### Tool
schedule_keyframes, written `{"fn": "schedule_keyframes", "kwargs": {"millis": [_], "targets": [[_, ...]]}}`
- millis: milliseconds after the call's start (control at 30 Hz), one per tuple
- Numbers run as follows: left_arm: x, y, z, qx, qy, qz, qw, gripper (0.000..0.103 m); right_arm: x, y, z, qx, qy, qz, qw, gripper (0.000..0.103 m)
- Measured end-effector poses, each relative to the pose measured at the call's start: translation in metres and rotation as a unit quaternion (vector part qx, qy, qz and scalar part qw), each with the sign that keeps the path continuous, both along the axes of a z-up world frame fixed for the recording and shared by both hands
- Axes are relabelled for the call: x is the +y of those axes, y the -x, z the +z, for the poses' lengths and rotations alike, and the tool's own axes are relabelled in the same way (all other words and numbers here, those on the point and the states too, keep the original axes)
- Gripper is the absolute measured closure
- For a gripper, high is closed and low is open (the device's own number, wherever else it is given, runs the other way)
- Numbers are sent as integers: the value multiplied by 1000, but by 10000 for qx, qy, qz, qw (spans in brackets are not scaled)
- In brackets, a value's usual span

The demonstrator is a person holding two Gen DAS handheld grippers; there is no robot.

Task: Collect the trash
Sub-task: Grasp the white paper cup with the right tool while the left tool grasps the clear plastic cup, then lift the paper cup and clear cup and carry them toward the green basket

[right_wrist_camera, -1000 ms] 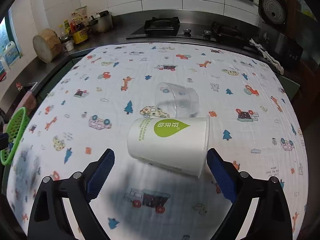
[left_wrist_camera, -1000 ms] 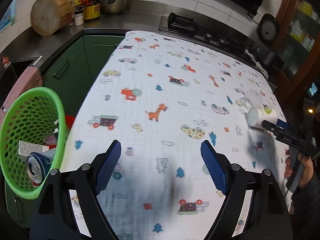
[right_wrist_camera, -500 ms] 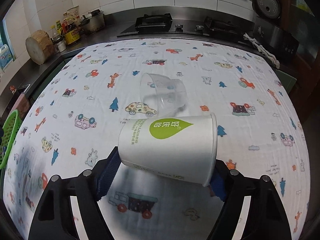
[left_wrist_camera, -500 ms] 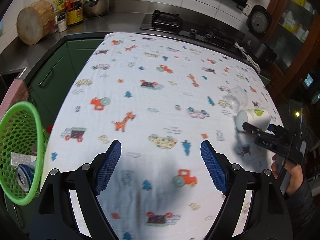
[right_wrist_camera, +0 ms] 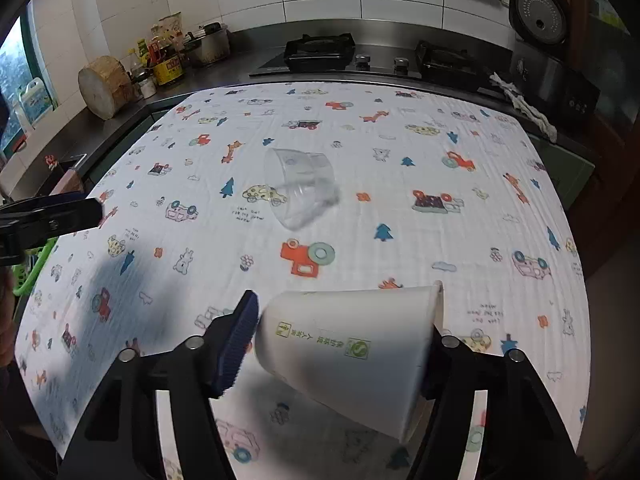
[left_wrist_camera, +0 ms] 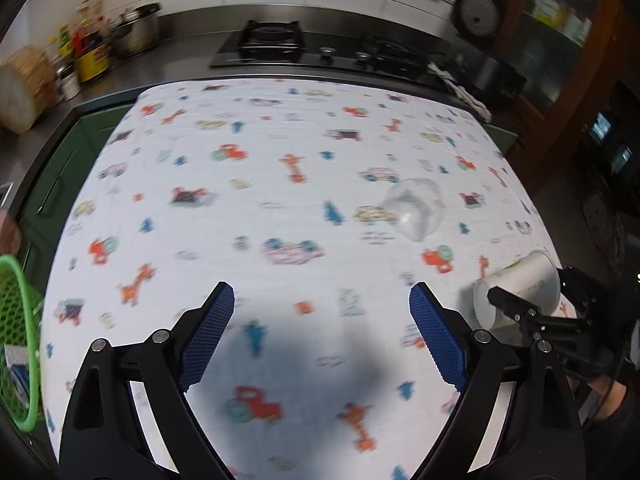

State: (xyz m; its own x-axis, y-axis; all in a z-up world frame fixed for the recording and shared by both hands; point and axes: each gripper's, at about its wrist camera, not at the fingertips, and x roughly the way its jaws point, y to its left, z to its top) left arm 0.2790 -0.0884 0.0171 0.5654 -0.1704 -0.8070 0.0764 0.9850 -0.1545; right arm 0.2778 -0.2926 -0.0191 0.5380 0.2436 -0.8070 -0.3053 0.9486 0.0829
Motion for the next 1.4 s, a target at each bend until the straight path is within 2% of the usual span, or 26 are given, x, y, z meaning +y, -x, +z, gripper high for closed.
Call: {"fn": "schedule_keyframes", "kwargs": {"millis": [67, 300, 467, 600, 733, 833, 967, 1033, 1200, 1400], "targets": [[-17, -7, 0, -66, -75, -85, 9999, 10, -10, 1, -2, 63, -60, 10, 10000, 41], [-63, -43, -12, -98, -15, -490, 9988, 9, -29, 8, -6, 205, -424, 99, 9988, 41], [-84, -69, -28, 42, 107, -621, 9980, 8, -30, 17, -7, 161, -407, 255, 9987, 41], [-97, -85, -40, 201, 401, -699, 9965, 8, -33, 19, -8, 151, -490, 244, 9984, 41], [-112, -94, -48, 243, 329, -804, 9959, 8, -34, 20, -7, 144, -512, 251, 9983, 41], [-117, -100, -52, 272, 381, -881, 9950, 12, -33, 20, -6, 130, -469, 266, 9985, 40], [-120, -105, -57, 396, 584, -992, 9926, 30, -31, 20, -6, 92, -347, 283, 9990, 37], [-119, -106, -60, 450, 655, -1020, 9916, 40, -30, 19, -6, 80, -325, 270, 9991, 32], [-111, -103, -61, 420, 770, -920, 9919, 43, -25, 20, -8, 49, -184, 244, 9995, 25], [-96, -93, -49, 344, 892, -807, 9921, 44, -23, 17, -16, 82, 60, 122, 9999, 26]]}}
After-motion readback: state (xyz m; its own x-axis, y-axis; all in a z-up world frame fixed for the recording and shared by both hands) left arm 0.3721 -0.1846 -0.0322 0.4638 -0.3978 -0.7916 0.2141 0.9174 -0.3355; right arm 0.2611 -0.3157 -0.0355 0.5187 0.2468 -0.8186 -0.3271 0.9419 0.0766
